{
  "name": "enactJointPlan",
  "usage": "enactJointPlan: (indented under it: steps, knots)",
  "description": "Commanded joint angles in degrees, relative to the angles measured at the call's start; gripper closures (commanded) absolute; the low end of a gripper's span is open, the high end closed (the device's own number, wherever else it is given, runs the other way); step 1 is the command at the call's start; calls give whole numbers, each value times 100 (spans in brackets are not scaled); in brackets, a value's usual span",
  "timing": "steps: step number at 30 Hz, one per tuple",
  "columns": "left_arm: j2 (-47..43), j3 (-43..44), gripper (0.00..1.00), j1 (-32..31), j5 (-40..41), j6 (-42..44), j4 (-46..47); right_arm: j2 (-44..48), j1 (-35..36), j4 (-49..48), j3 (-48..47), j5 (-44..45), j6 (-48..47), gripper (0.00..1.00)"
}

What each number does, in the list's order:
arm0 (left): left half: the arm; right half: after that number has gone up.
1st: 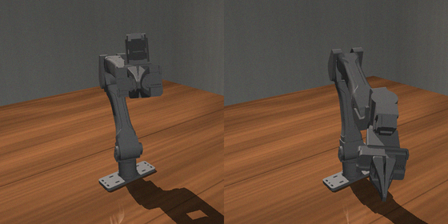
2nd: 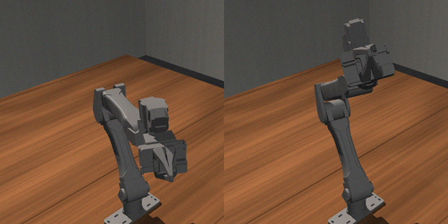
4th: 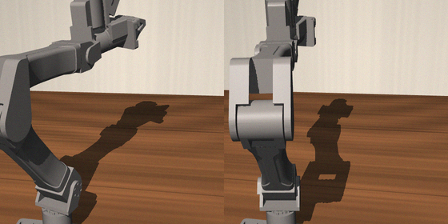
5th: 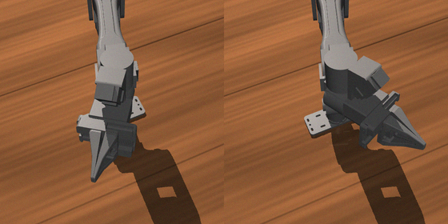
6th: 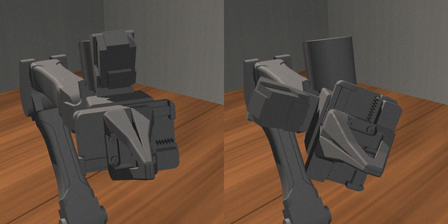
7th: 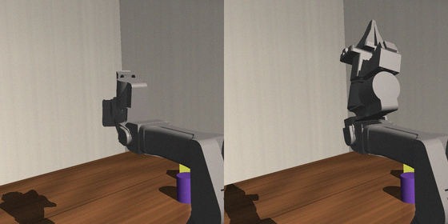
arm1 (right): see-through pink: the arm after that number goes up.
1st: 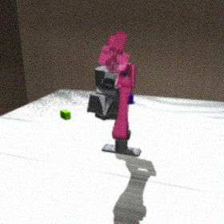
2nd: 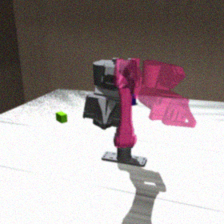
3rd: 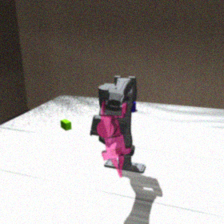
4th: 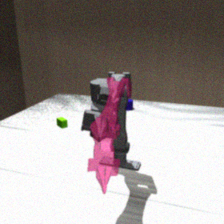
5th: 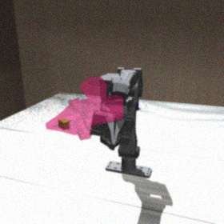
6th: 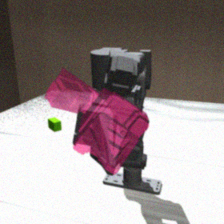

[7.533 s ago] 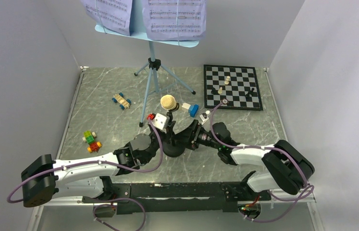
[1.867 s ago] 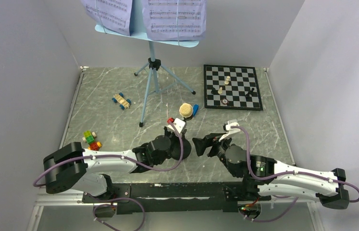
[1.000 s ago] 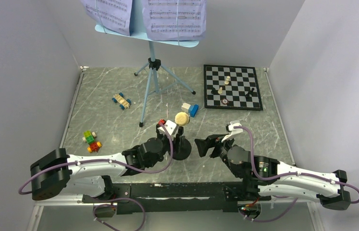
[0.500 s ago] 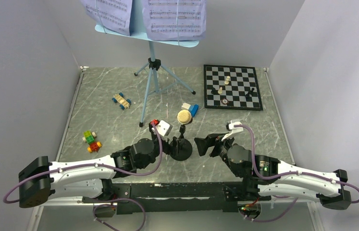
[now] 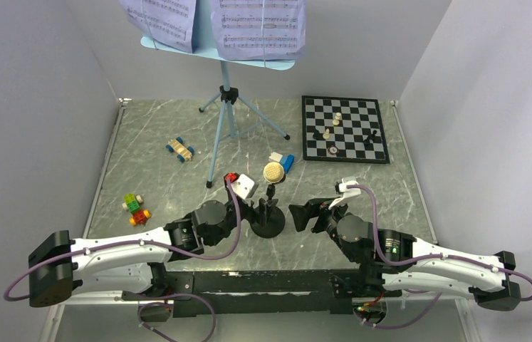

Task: Pack up the instrument practice props

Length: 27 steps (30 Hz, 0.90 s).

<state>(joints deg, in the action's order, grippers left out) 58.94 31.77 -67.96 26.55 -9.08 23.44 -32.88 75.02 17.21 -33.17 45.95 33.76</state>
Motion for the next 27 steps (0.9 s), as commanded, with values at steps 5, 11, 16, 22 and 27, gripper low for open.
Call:
enactJointPlan:
  steps: [5, 11, 16, 22, 27]
  knots:
    - [277, 419, 20, -24, -143, 406, 544, 81, -23, -2, -204, 29, 139, 10]
    - [644, 549, 33, -24, -95, 589, 545, -84, -23, -82, -247, -142, 9, 11]
    - [815, 452, 50, -6, -44, 644, 723, -537, -23, -60, -436, -398, -218, 12]
    - [817, 368, 74, 29, -9, 709, 820, -770, -18, -209, -476, -526, -366, 13]
    - [845, 253, 100, 46, 54, 724, 811, -628, -14, -345, -414, -482, -465, 13]
